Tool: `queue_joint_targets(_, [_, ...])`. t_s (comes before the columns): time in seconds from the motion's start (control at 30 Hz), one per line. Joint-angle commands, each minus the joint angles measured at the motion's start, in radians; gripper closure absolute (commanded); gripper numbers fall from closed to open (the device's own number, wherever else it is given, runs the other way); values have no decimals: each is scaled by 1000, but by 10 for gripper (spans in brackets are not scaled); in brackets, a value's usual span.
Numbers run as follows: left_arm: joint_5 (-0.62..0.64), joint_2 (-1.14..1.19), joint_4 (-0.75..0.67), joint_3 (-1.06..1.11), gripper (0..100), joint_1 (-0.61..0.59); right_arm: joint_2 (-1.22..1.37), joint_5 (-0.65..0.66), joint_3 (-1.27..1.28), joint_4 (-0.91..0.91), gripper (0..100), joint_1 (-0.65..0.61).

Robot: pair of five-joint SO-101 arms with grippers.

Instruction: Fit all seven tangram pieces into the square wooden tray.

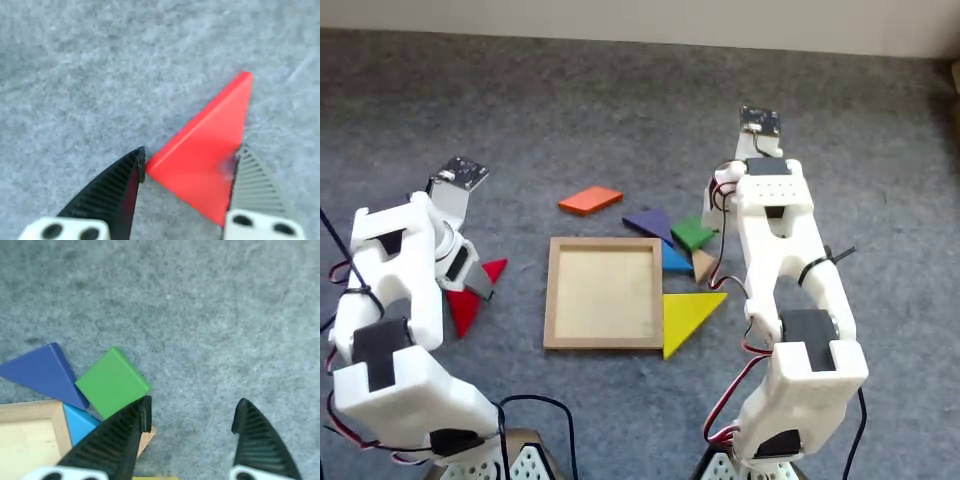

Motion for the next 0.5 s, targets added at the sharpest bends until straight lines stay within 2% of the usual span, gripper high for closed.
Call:
queue_joint_targets(0.0, [-49, -21, 57, -10, 824, 28, -16, -2, -4, -13, 738, 13])
queue_joint_targets(0.23, [-54, -160, 117, 33, 832, 39, -16, -2, -5, -13, 738, 13])
queue_joint_targets(0.47, [-54, -398, 115, 255, 832, 151, -16, -2, -5, -13, 738, 13])
